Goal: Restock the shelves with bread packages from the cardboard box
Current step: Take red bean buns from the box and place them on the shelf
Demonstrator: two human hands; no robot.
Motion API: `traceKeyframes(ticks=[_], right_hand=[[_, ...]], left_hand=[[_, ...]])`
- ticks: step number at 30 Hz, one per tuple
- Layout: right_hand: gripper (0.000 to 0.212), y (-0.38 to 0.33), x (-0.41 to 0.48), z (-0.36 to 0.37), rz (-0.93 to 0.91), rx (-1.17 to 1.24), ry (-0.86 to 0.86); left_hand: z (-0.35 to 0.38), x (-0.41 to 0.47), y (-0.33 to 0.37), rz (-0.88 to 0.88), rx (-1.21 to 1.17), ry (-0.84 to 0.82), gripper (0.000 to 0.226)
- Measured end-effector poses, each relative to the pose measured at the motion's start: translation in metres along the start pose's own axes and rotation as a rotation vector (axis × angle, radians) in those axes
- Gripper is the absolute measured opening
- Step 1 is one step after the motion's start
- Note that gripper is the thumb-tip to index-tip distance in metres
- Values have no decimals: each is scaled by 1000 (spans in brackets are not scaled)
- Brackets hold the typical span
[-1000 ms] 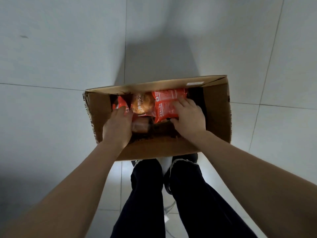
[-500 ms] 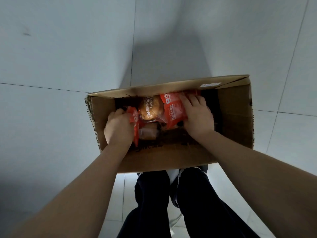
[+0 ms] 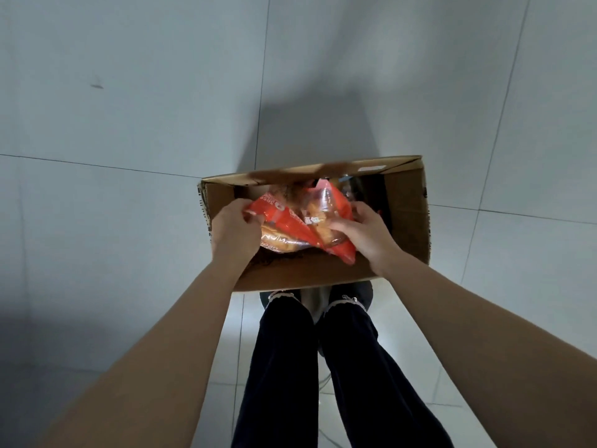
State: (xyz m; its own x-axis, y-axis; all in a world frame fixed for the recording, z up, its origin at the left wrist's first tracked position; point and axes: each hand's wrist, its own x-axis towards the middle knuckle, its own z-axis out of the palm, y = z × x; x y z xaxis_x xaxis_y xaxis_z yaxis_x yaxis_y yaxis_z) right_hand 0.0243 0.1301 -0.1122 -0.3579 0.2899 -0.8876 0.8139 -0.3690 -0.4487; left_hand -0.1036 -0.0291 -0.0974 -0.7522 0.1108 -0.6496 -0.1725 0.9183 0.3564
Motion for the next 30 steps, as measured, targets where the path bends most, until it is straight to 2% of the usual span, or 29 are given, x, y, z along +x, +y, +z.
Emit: traceKeyframes(ticks=[4, 7, 12, 15, 17, 20, 24, 26, 29, 30], right_hand=[[31, -32, -32, -8, 9, 112, 1], [17, -59, -57, -9, -2, 148, -6], [36, -108, -104, -2, -3, 228, -53], [27, -138, -132, 1, -77, 253, -99], [28, -158, -151, 4, -102, 273, -133], [40, -184, -181, 11, -98, 271, -189], [48, -212, -215, 18, -108, 223, -254], [44, -224, -232, 23, -139, 217, -289], [67, -243, -257, 33, -222, 96, -354], [65, -249, -265, 38, -253, 50, -362]], left_hand=[[-44, -20, 16, -60, -75, -33, 7], [-77, -35, 26, -114, -210, -56, 11], [-137, -66, 44, -201, -564, -81, 25], [-170, -83, 49, -238, -696, -39, 8], [-188, -93, 51, -269, -735, -10, 24], [-212, -114, 57, -285, -827, 11, 54], [-245, -146, 70, -236, -1112, -182, 72], [-262, -165, 75, -147, -1217, -277, 62], [-291, -192, 81, -90, -1305, -377, 32], [-302, -200, 80, -82, -1318, -387, 32]])
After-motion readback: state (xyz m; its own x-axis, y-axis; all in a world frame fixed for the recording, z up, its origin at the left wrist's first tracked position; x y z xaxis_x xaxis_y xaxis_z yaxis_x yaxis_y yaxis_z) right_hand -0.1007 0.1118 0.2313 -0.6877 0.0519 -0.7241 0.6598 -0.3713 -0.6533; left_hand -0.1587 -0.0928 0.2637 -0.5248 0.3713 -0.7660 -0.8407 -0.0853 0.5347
